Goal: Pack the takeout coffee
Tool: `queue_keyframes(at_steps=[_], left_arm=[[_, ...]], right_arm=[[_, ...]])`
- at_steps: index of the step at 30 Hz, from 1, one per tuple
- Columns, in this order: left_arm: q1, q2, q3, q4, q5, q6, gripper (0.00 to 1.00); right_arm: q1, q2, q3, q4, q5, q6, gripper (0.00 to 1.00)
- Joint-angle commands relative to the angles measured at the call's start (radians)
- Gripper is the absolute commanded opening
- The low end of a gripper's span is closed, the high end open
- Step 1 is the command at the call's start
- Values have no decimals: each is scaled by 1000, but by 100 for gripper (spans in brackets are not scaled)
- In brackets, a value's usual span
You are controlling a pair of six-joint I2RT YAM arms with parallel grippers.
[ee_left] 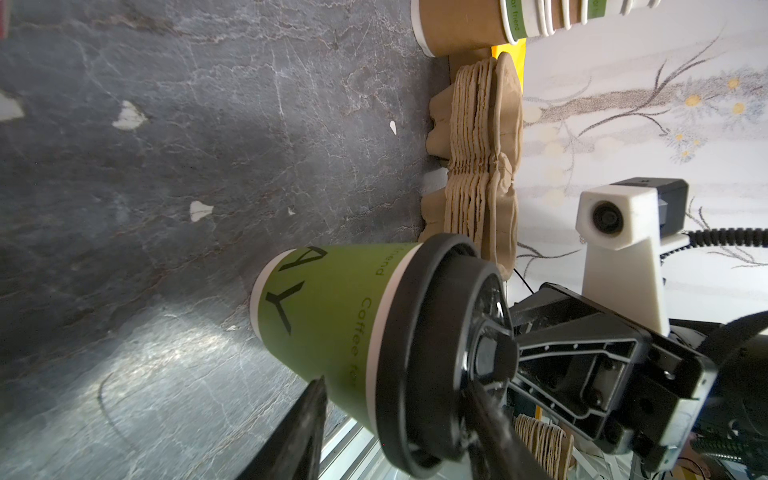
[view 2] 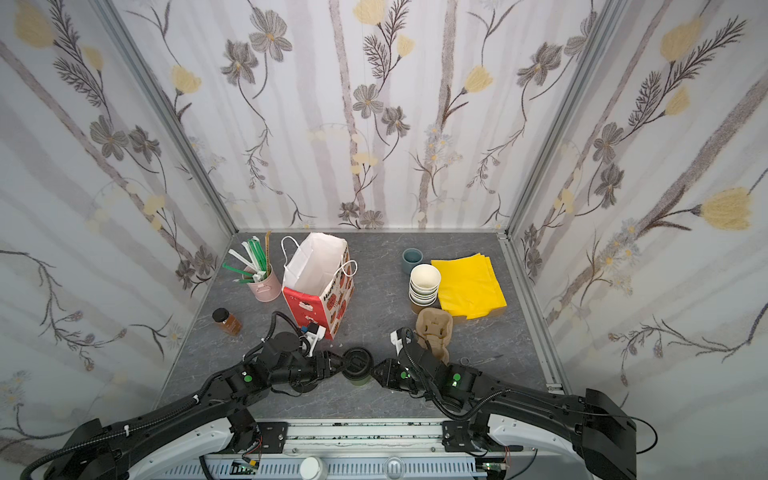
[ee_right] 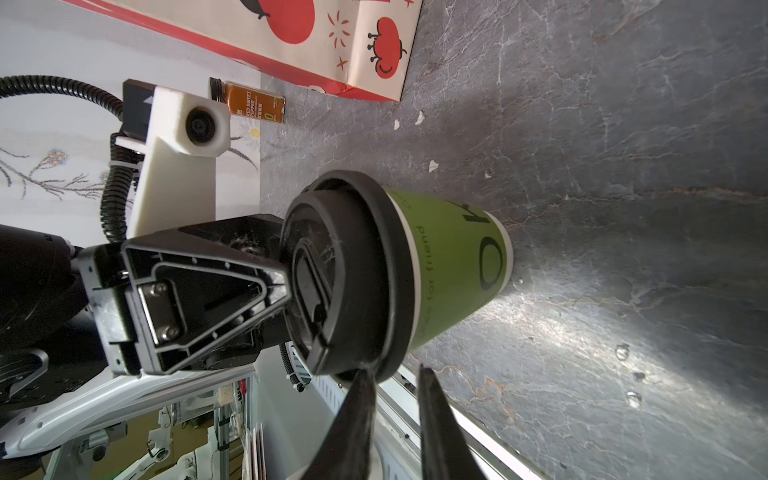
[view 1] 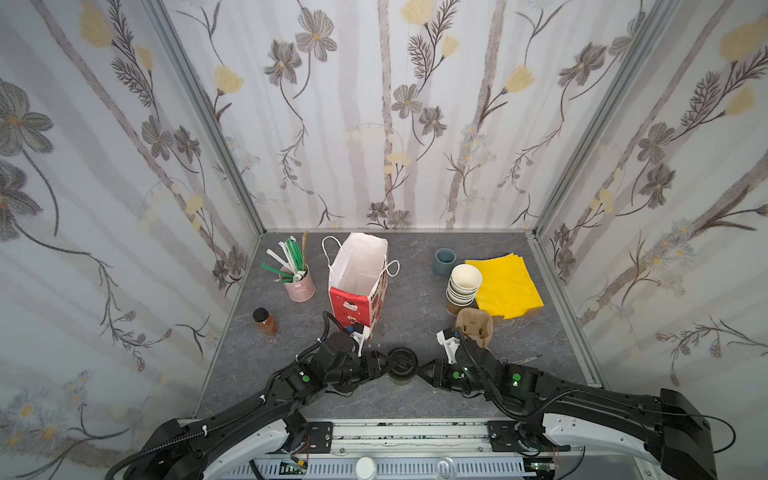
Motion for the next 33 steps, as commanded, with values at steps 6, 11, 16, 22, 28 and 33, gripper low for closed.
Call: queue_keyframes(at_steps=[6, 11, 16, 22, 28, 33], left_arm=[[-1, 5, -1, -71, -27, 12, 53], [-1, 3, -2, -71, -28, 12, 52], [0, 3, -2, -71, -28, 10, 53], [0, 1, 3, -71, -32, 10, 54], [-1, -9, 21, -71, -37, 14, 61], [2, -26, 44, -71, -38, 23, 66]], right_arm=[[-20, 24, -25, 53, -18, 9, 19], [-22, 64, -32, -5, -8, 4, 17], [-21, 88, -15, -75, 19, -12, 15], [-20, 0, 19, -39, 30, -51, 34], [-44, -129, 36, -58, 82, -99, 45], [-72, -162, 34, -98, 86, -121, 45]])
